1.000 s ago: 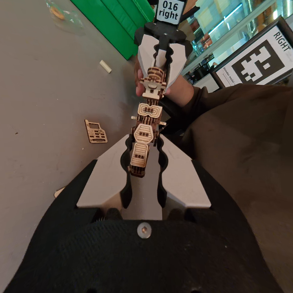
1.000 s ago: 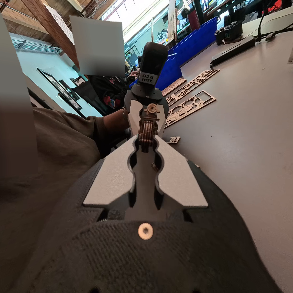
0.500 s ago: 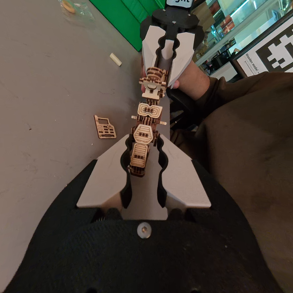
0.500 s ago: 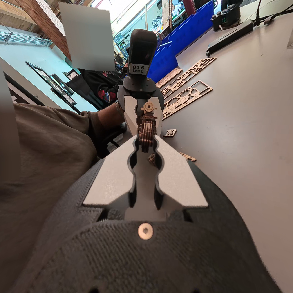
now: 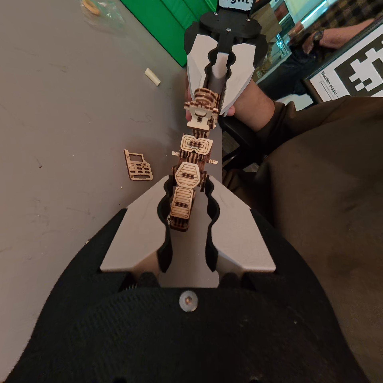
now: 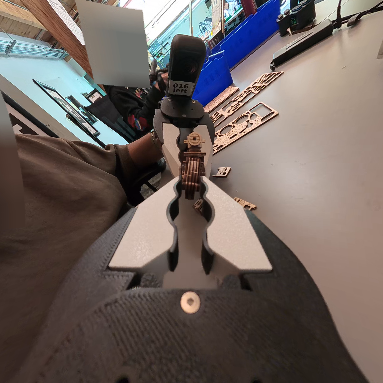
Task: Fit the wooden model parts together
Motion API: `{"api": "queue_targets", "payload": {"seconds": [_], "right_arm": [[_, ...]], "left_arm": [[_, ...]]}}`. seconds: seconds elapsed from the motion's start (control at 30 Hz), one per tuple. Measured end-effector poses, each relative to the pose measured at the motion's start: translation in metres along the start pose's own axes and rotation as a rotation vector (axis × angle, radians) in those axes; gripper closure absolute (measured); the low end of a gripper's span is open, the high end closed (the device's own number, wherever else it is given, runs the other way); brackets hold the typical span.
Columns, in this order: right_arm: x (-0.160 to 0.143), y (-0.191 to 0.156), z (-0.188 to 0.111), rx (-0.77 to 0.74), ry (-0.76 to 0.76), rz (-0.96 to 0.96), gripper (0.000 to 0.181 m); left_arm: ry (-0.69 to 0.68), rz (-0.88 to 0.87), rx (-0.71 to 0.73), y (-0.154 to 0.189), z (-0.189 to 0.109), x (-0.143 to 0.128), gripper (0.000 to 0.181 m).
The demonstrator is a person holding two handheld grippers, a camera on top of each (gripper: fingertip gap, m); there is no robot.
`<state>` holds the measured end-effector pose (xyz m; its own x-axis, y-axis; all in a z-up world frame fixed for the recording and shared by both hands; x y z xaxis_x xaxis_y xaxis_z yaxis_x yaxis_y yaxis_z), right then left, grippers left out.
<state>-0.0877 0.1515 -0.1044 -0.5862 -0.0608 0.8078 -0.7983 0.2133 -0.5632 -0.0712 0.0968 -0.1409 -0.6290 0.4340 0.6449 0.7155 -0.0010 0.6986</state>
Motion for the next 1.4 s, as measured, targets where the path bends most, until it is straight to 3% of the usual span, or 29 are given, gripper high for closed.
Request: {"api": "queue_targets", "payload": {"seconds": [0.3,0.73,1.13,1.4], "right_arm": [[-0.001,0.006,-0.003,-0.037,-0.018,-0.025,0.167],[-0.048,-0.002,0.002,-0.059,-0.326,-0.148,0.167],[-0.061,-0.003,0.004,-0.067,-0.396,-0.178,0.167],[-0.050,-0.006,0.004,-0.053,-0.329,-0.194,0.167]], "left_arm": [[-0.016,0.003,0.042,-0.007,-0.003,-0.002,0.153],[-0.155,0.079,0.112,-0.006,-0.001,-0.019,0.153],[-0.203,0.107,0.114,-0.001,0.004,-0.026,0.153],[-0.239,0.120,0.126,0.001,0.007,-0.032,0.152]]}}
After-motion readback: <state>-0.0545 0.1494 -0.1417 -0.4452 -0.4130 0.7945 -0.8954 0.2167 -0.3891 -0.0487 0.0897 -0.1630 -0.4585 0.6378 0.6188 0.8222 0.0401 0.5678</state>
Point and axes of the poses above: each gripper's, where its closed fingertips meet, z out along the fingers, x out of its top, y = z × x across the jaws, the point moved 1 cm from there along -z, back along the fingers, and after that the axes turned 6 degrees about -x, right-handed, at the moved point
